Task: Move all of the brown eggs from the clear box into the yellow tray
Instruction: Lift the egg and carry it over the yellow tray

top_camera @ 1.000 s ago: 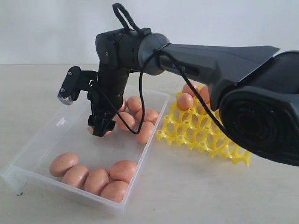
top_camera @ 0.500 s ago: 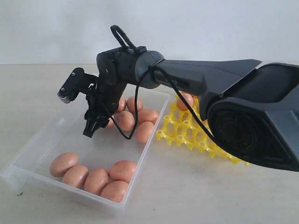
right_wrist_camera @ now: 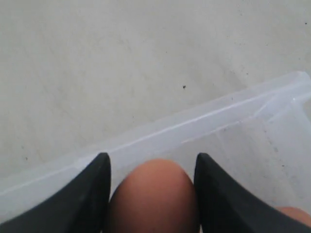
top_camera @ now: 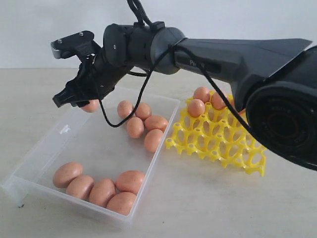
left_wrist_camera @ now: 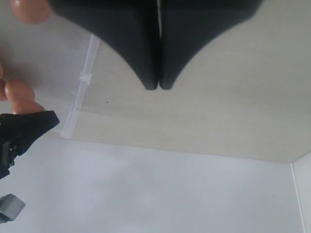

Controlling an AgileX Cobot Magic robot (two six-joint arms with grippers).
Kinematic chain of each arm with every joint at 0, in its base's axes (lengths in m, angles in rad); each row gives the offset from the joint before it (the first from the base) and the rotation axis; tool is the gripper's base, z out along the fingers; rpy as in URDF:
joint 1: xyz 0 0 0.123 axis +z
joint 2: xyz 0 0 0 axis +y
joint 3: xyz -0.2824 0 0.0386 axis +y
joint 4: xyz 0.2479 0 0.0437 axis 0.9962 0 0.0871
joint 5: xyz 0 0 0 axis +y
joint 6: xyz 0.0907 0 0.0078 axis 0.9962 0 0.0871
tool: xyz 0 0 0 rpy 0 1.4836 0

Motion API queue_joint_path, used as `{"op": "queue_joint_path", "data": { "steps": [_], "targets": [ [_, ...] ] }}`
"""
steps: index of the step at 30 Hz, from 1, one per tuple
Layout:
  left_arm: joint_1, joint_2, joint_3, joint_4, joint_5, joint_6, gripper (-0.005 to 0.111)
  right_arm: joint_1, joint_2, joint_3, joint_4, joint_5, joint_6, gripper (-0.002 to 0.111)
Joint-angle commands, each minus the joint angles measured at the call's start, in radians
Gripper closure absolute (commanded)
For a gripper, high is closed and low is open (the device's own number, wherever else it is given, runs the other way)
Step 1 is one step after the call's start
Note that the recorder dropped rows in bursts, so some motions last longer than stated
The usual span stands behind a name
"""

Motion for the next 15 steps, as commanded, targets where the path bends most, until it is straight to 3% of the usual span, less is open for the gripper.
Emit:
{"op": "queue_joint_path", "data": {
  "steps": [1, 4, 8, 13, 15],
  "targets": [
    [-0.005, 0.003, -0.004, -0.002, -0.005, 0.007, 0.111, 0.02, -0.113, 0.251, 0.126, -0.437, -0.003, 0.109],
    [-0.005, 0.003, -0.004, -0.002, -0.005, 0.007, 0.111, 0.056, -0.225, 0.495, 0.116, -0.8, -0.026, 0.109],
    [-0.005, 0.003, -0.004, -0.002, -0.005, 0.007, 0.111, 0.088, -0.35, 0.806, 0.029, -1.129, 0.039, 0.109],
    [-0.005, 0.003, -0.004, -0.002, -0.005, 0.007, 0.111, 0.027, -0.459, 1.064, -0.127, -1.345, 0.371, 0.109],
    [-0.005, 0.003, -0.004, -0.002, -0.005, 0.007, 0.111, -0.05, -0.493, 1.138, -0.299, -1.448, 0.638, 0.109]
  ]
}}
